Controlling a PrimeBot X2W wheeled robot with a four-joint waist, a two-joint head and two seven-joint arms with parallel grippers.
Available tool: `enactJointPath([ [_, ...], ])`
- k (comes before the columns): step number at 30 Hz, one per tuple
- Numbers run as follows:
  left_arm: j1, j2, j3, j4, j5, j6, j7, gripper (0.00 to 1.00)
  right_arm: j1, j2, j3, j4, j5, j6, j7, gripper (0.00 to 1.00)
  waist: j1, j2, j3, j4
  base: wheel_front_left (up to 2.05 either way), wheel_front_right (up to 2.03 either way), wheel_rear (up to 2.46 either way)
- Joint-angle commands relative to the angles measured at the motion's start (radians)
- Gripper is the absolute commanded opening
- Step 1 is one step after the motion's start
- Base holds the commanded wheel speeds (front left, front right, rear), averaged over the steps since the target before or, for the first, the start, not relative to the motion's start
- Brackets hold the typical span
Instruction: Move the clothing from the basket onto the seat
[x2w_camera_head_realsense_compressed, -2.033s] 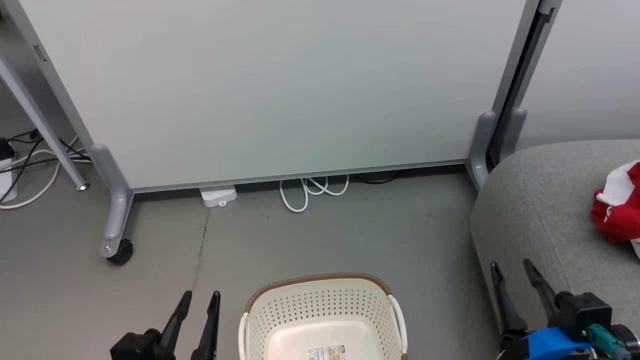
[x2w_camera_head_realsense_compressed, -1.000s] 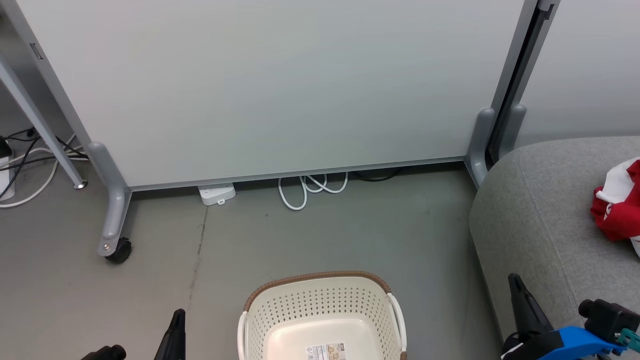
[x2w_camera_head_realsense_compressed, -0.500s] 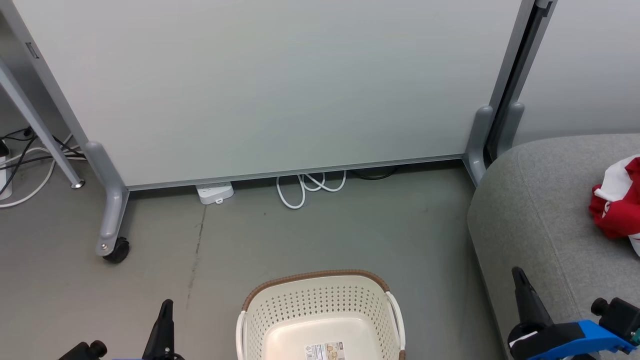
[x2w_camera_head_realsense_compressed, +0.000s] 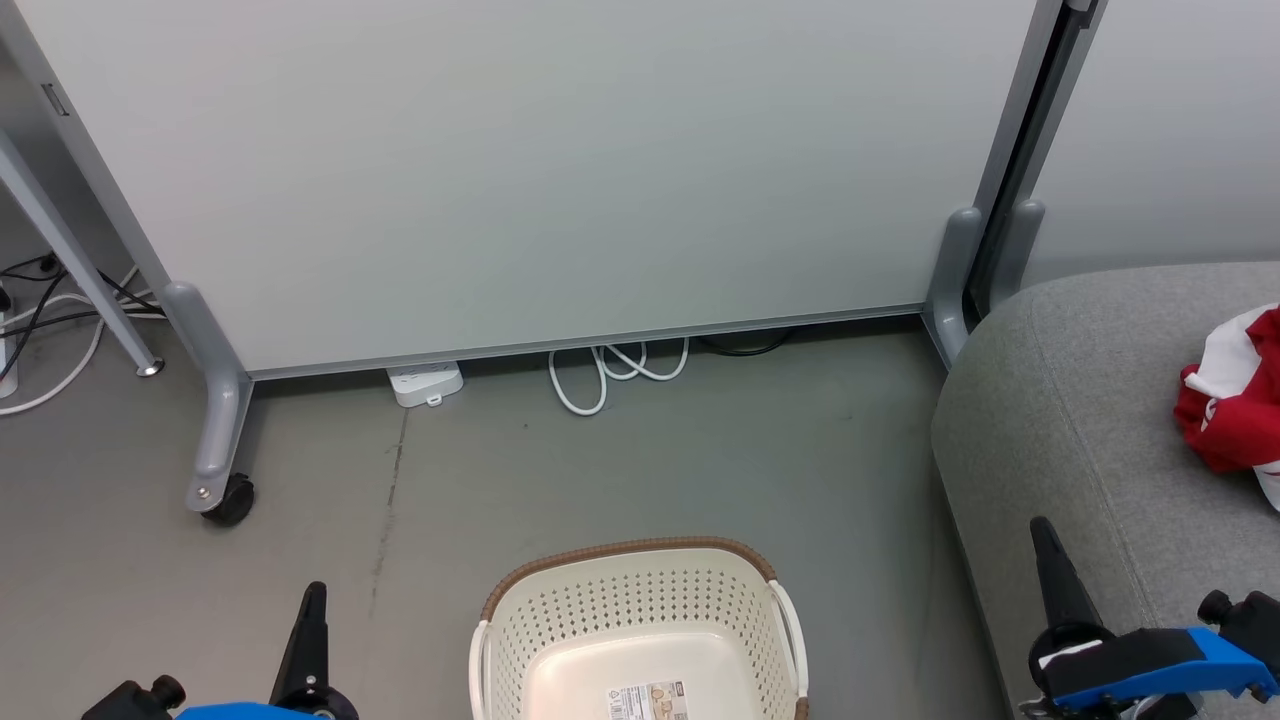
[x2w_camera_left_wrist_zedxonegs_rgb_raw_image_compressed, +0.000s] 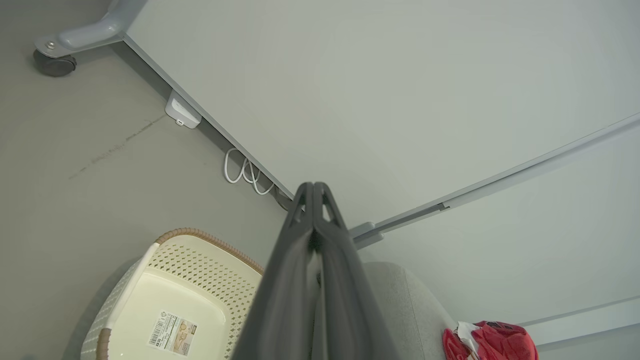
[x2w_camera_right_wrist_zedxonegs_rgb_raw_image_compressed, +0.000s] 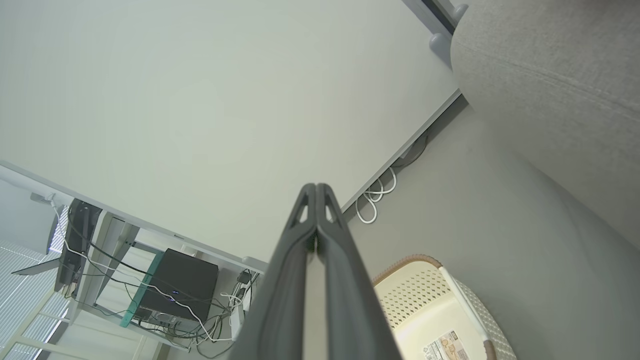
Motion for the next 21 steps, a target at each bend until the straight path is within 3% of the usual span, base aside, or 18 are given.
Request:
enactJointPath([
  [1,-0.027,0.003,0.012,-0.014,-0.018,-0.003,0.004,0.0,-0.025,-0.001,-0.003,-0.006,0.025,0.0,0.002,0.0,-0.0001,-0.0001,0.0,0.0,0.0,0.0,0.0],
  [21,-0.044,-0.001,0.054,-0.037,-0.206,-0.004,0.061,0.0,-0.052,-0.001,-0.013,0.015,0.258,0.0,0.02,0.0,-0.0001,-0.0001,0.007,-0.007,0.0,0.0,0.0],
])
